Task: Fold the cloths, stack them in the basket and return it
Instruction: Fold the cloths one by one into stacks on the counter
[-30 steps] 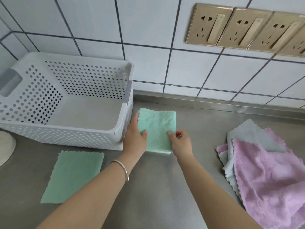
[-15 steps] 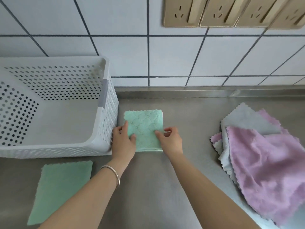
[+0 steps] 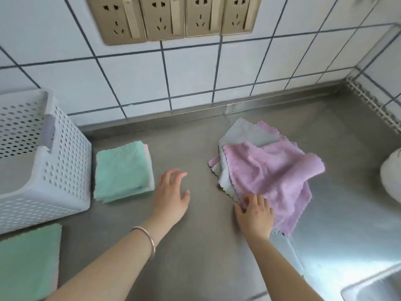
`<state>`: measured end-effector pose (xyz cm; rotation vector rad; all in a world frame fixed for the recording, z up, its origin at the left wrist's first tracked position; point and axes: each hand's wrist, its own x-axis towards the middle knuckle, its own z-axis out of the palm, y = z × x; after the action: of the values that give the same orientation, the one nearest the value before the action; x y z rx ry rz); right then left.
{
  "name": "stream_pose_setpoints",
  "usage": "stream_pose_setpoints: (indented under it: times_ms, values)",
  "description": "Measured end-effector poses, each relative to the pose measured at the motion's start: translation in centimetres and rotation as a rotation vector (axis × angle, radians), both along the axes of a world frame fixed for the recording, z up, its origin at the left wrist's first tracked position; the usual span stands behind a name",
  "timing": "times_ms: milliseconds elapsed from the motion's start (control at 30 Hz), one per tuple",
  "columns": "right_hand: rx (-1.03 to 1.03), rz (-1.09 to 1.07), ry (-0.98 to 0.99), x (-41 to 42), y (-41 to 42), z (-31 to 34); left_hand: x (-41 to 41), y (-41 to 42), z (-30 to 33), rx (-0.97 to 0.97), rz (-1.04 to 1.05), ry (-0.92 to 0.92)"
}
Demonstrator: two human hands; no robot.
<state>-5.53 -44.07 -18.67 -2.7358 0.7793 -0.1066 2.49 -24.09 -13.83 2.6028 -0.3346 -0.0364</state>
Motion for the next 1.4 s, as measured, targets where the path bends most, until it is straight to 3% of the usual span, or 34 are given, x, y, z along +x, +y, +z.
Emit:
stream_pose_setpoints:
  times_ms: [100, 300, 467, 600, 700, 800, 900, 967, 1067, 1167, 1267, 1333, 1400]
  values:
    - [0.039, 0.019, 0.02, 0.0, -0.7, -0.4, -1.1, -2.9, -0.3, 0.01, -0.113, 0.056]
    - [0.212, -0.005, -0.152, -0.3, -2.4, -0.2, -1.1, -6.9, -0.1, 0.05, -0.27, 0.128]
    - [-0.043, 0.211, -0.372, 0.2, -5.6, 2.9, 0.7, -12.0, 1.0, 0.126, -0.643, -0.124]
    - [-0.058, 0.467, -0.462, 1.3, -8.9, 7.5, 2.5, -16.4, 3.9, 0.215, -0.775, -0.103]
    - [-0.021, 0.556, -0.4, 2.0, -10.9, 12.0, 3.8, -17.4, 6.3, 0.321, -0.809, -0.043]
    - [0.103, 0.492, -0.209, 2.3, -11.4, 16.6, 4.5, -15.8, 7.6, 0.322, -0.732, -0.009]
    - [0.453, 0.468, -0.215, 2.7, -11.1, 20.3, 4.5, -12.8, 8.1, 0.053, -0.495, 0.152]
    - [0.552, 0.475, -0.26, 3.3, -10.4, 22.3, 4.2, -10.2, 8.6, -0.179, -0.363, 0.259]
    - [0.6, 0.507, -0.224, 4.2, -9.3, 24.6, 4.0, -5.6, 10.5, -0.353, -0.219, 0.225]
    - [0.423, 0.6, -0.023, 5.0, -7.9, 26.1, 3.9, -0.6, 13.0, -0.358, -0.16, 0.154]
    - [0.074, 0.655, 0.177, 6.2, -5.2, 26.5, 4.0, 4.0, 15.2, -0.286, -0.106, 0.077]
    - [-0.112, 0.638, 0.17, 6.7, -2.9, 26.7, 3.8, 7.3, 17.0, -0.246, -0.054, 0.022]
    - [-0.125, 0.62, 0.031, 6.8, -1.3, 27.3, 3.3, 10.0, 19.1, -0.226, -0.027, -0.038]
